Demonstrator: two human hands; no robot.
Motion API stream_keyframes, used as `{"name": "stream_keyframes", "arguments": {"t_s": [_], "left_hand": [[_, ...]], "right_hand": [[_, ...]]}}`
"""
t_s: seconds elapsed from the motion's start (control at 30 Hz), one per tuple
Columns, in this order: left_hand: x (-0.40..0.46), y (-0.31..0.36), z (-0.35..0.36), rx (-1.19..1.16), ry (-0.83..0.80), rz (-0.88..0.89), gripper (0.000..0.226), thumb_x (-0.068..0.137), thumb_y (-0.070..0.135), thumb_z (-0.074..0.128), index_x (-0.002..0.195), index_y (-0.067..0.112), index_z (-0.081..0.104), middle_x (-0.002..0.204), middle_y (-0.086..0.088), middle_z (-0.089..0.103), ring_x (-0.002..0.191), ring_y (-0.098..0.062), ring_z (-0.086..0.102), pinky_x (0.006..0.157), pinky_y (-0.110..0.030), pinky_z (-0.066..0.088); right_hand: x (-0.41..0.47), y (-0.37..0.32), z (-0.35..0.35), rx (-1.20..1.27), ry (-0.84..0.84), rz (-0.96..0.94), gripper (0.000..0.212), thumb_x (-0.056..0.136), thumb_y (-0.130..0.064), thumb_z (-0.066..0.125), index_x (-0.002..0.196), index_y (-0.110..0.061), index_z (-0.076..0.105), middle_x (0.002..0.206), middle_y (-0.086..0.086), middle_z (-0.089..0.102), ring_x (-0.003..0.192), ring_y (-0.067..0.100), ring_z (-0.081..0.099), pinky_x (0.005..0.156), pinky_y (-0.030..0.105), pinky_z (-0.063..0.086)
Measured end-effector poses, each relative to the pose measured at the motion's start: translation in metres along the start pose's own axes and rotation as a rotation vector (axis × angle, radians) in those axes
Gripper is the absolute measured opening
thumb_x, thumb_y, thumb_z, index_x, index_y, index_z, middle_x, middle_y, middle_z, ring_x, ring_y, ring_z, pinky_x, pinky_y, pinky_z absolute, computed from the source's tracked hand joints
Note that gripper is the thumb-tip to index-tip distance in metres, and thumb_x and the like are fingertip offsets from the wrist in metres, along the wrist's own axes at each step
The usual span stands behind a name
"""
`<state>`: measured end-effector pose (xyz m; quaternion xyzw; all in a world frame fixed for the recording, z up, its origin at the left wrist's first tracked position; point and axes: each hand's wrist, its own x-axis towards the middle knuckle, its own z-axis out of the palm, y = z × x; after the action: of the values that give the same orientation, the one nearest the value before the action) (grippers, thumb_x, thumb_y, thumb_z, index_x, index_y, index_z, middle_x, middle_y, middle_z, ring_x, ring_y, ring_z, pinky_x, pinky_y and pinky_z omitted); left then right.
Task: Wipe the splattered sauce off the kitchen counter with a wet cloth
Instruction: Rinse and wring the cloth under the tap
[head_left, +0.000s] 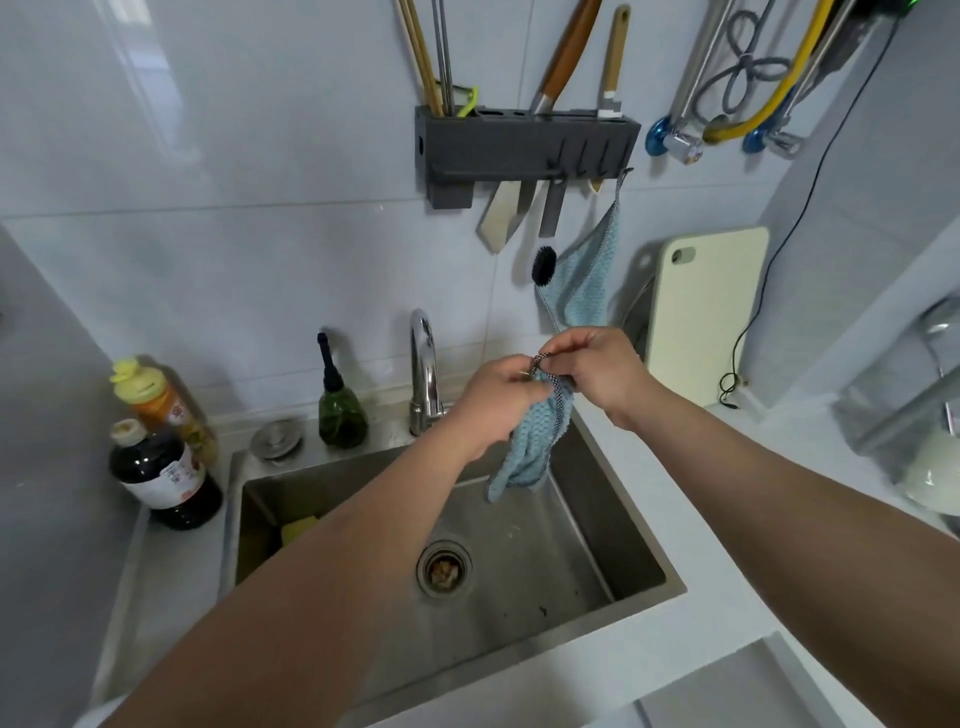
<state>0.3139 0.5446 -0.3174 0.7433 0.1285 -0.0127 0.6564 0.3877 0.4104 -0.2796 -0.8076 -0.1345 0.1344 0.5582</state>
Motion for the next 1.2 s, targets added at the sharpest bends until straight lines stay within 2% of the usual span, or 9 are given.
{"name": "stream_keyframes", "arguments": {"t_s": [0.13, 0.37, 0.43, 0.53, 0.67, 0.83, 0.93, 1.07, 1.2], "left_hand": [[0.006, 0.006, -0.002, -0.005, 0.086, 0.043, 0.021, 0.100, 0.018, 0.068, 0.081, 0.025, 0.072, 0.092, -0.012, 0.078, 0.083, -0.023, 0.071, 0.091, -0.050, 0.058], [0.035, 0.027, -0.001, -0.112, 0.236, 0.075, 0.013, 0.103, 0.019, 0.065, 0.104, 0.017, 0.078, 0.108, -0.002, 0.076, 0.101, -0.016, 0.069, 0.097, -0.033, 0.054], [0.042, 0.031, 0.001, -0.107, 0.229, 0.083, 0.014, 0.103, 0.019, 0.066, 0.107, 0.015, 0.078, 0.111, -0.003, 0.075, 0.102, -0.015, 0.068, 0.098, -0.034, 0.053], [0.051, 0.040, 0.006, -0.026, 0.241, 0.143, 0.021, 0.102, 0.019, 0.066, 0.085, 0.021, 0.077, 0.086, -0.005, 0.067, 0.073, -0.015, 0.055, 0.069, -0.030, 0.046], [0.064, 0.054, 0.014, 0.173, 0.273, 0.204, 0.030, 0.102, 0.017, 0.064, 0.081, -0.004, 0.071, 0.061, -0.006, 0.053, 0.051, -0.013, 0.041, 0.057, -0.032, 0.036], [0.077, 0.094, 0.017, -0.055, 0.268, 0.109, 0.024, 0.097, 0.021, 0.066, 0.094, -0.003, 0.066, 0.076, -0.011, 0.065, 0.066, -0.024, 0.061, 0.064, -0.043, 0.058], [0.091, 0.118, 0.016, -0.132, 0.269, 0.001, 0.018, 0.102, 0.017, 0.055, 0.109, 0.005, 0.066, 0.100, -0.015, 0.076, 0.073, -0.027, 0.071, 0.063, -0.044, 0.063], [0.112, 0.137, 0.022, -0.084, 0.297, 0.010, 0.018, 0.104, 0.016, 0.053, 0.107, 0.003, 0.066, 0.100, -0.016, 0.075, 0.077, -0.030, 0.074, 0.061, -0.052, 0.064], [0.135, 0.156, 0.033, -0.050, 0.360, 0.020, 0.019, 0.105, 0.019, 0.051, 0.098, 0.009, 0.066, 0.095, -0.018, 0.071, 0.077, -0.035, 0.073, 0.063, -0.060, 0.063]], "right_hand": [[-0.001, -0.006, -0.004, -0.072, 0.017, -0.019, 0.011, 0.082, 0.003, 0.076, 0.084, -0.008, 0.073, 0.070, 0.000, 0.068, 0.054, 0.005, 0.058, 0.056, 0.016, 0.045], [0.021, -0.018, -0.024, -0.623, 0.008, 0.065, 0.024, 0.078, -0.022, 0.073, 0.087, 0.000, 0.075, 0.088, 0.018, 0.072, 0.075, 0.026, 0.064, 0.062, 0.030, 0.047], [0.025, -0.021, -0.025, -0.446, 0.044, 0.047, 0.013, 0.075, -0.018, 0.071, 0.084, -0.009, 0.077, 0.089, 0.011, 0.074, 0.079, 0.023, 0.066, 0.067, 0.030, 0.046], [0.028, -0.033, -0.025, -0.089, 0.040, -0.072, 0.003, 0.082, -0.019, 0.076, 0.081, -0.018, 0.079, 0.084, -0.003, 0.077, 0.085, 0.013, 0.069, 0.080, 0.027, 0.052], [0.052, -0.043, -0.033, -0.012, 0.047, -0.168, 0.023, 0.088, -0.021, 0.076, 0.067, -0.012, 0.074, 0.069, 0.008, 0.072, 0.064, 0.015, 0.061, 0.070, 0.035, 0.051], [0.090, -0.052, -0.053, -0.029, 0.039, -0.180, 0.029, 0.090, -0.025, 0.072, 0.077, 0.001, 0.071, 0.079, 0.023, 0.071, 0.066, 0.021, 0.059, 0.072, 0.050, 0.055], [0.109, -0.060, -0.065, -0.026, -0.043, -0.180, 0.023, 0.094, -0.022, 0.067, 0.086, -0.002, 0.075, 0.081, 0.016, 0.074, 0.068, 0.016, 0.063, 0.073, 0.039, 0.056], [0.131, -0.067, -0.086, 0.006, -0.144, -0.176, 0.017, 0.095, -0.017, 0.064, 0.089, -0.007, 0.076, 0.079, 0.007, 0.074, 0.066, 0.009, 0.066, 0.057, 0.017, 0.051], [0.159, -0.068, -0.106, -0.034, -0.099, -0.247, 0.015, 0.092, -0.018, 0.068, 0.083, -0.013, 0.077, 0.078, 0.007, 0.076, 0.075, 0.023, 0.073, 0.071, 0.034, 0.059]]}}
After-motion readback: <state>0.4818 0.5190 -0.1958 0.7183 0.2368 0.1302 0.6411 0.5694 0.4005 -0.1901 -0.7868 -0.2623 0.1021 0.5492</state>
